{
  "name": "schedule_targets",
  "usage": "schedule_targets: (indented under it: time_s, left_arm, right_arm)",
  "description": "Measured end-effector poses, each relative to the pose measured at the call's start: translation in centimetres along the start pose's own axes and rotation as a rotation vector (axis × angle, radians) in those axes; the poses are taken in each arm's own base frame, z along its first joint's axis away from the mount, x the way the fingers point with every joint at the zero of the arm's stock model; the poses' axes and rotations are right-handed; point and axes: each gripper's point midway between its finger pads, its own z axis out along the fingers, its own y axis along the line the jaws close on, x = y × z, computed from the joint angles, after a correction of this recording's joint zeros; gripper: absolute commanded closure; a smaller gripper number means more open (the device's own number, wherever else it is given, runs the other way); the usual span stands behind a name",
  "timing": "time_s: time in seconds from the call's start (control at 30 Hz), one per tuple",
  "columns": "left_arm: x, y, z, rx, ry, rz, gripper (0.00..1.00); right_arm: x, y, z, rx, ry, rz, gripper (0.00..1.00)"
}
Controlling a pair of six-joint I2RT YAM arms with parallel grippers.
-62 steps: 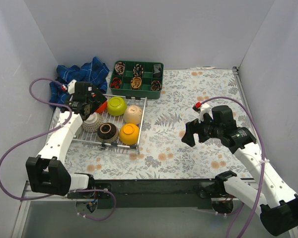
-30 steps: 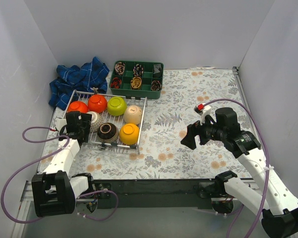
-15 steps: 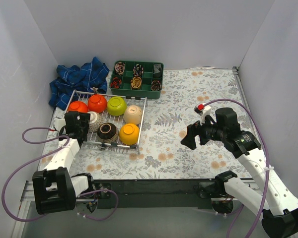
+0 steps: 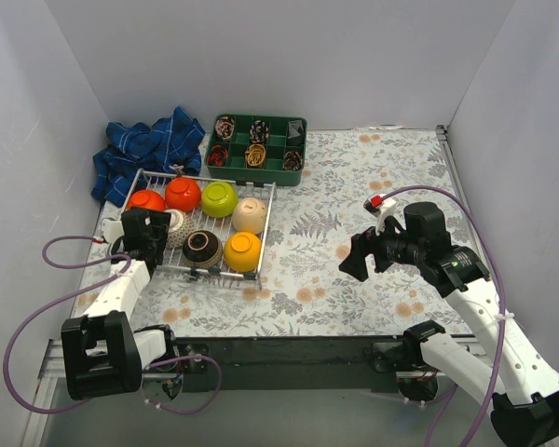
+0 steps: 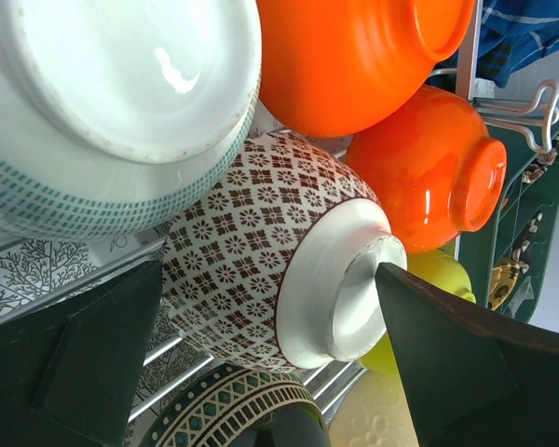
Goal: Unload the bowls from the dish rack
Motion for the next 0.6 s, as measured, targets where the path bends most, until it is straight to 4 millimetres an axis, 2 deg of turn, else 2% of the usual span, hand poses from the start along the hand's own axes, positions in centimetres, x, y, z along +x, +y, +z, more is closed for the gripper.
schedule_targets:
  time_s: [0.6]
  left_arm:
    - [0.17, -0.17, 0.26, 0.025, 0.006, 0.004, 0.02]
  right_arm:
    - [0.0, 0.0, 0.0, 0.0, 0.0, 0.0, 0.01]
